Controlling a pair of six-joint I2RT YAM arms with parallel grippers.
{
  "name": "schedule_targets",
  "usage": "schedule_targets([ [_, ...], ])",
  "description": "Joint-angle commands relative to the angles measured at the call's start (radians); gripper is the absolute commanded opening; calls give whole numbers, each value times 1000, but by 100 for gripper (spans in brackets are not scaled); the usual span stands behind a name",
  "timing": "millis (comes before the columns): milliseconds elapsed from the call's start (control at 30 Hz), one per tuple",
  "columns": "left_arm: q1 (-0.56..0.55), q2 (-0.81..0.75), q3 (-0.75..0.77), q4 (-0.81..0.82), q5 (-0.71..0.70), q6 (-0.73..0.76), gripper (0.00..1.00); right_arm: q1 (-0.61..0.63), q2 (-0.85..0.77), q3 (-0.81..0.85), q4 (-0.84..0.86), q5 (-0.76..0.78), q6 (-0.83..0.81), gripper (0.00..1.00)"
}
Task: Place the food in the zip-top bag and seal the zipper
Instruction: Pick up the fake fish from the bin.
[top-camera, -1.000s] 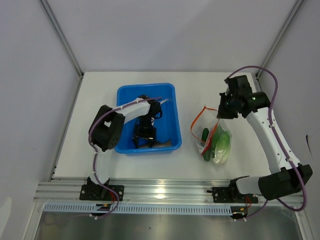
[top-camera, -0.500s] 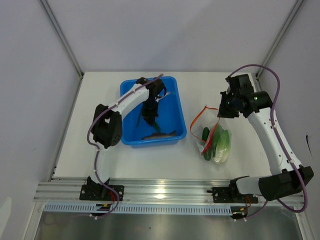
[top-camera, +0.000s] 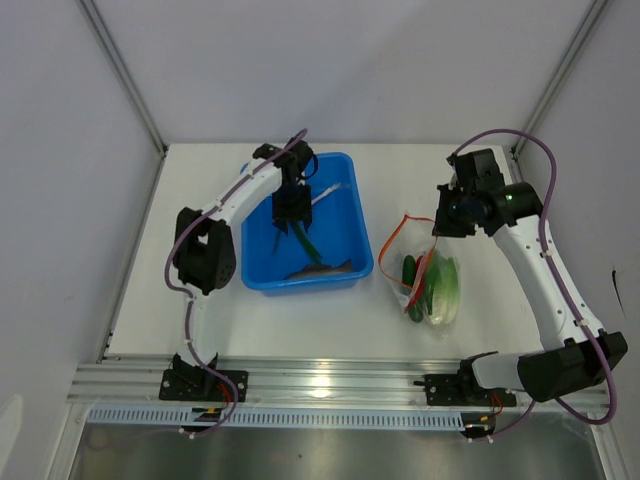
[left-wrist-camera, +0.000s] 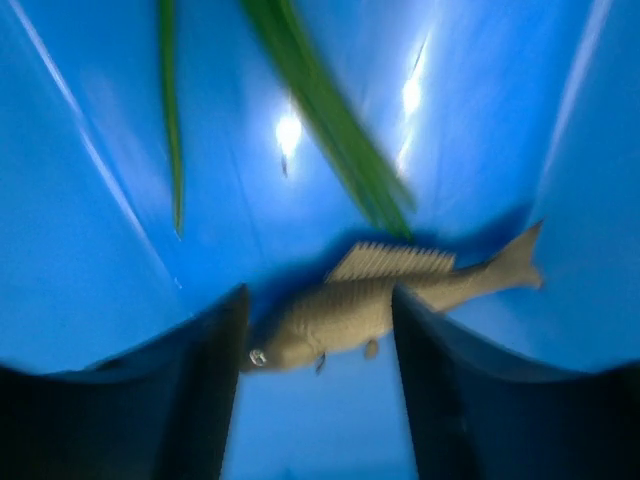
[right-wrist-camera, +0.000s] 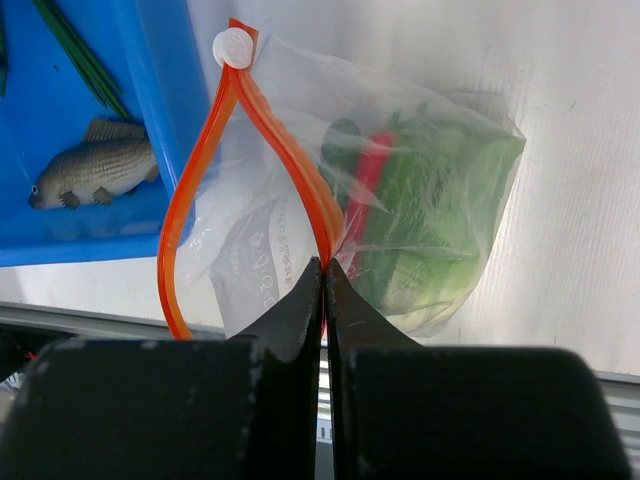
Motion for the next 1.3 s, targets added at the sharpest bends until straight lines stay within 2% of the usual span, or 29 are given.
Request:
schedule_targets([
  [0,-19,-127,-150,70,98,-14,64,6,-12,30,11,8,0,0],
  [33,-29,-173,-233,90,119,5,68,6,-13,25,13,8,3,0],
  [167,-60,-243,-351,155,217,71,85,9,-12,18,24,7,6,0],
  [333,-118,-266,-473,178,259,133,90,11,-20,1,28,8,0,0],
  [500,-170,-223,-511,178,236,177,91,8,-27,-8,34,5,-6,0],
  [900,-184,-22,-438,150,0,181,88,8,-27,5,39,5,-14,0],
  [1133,-186,35,-424,178,-49,154,84,8,-35,5,30,8,-8,0],
  [1267,-184,-5,-430,225,-83,150,82,9,-32,10,31,7,-5,0],
])
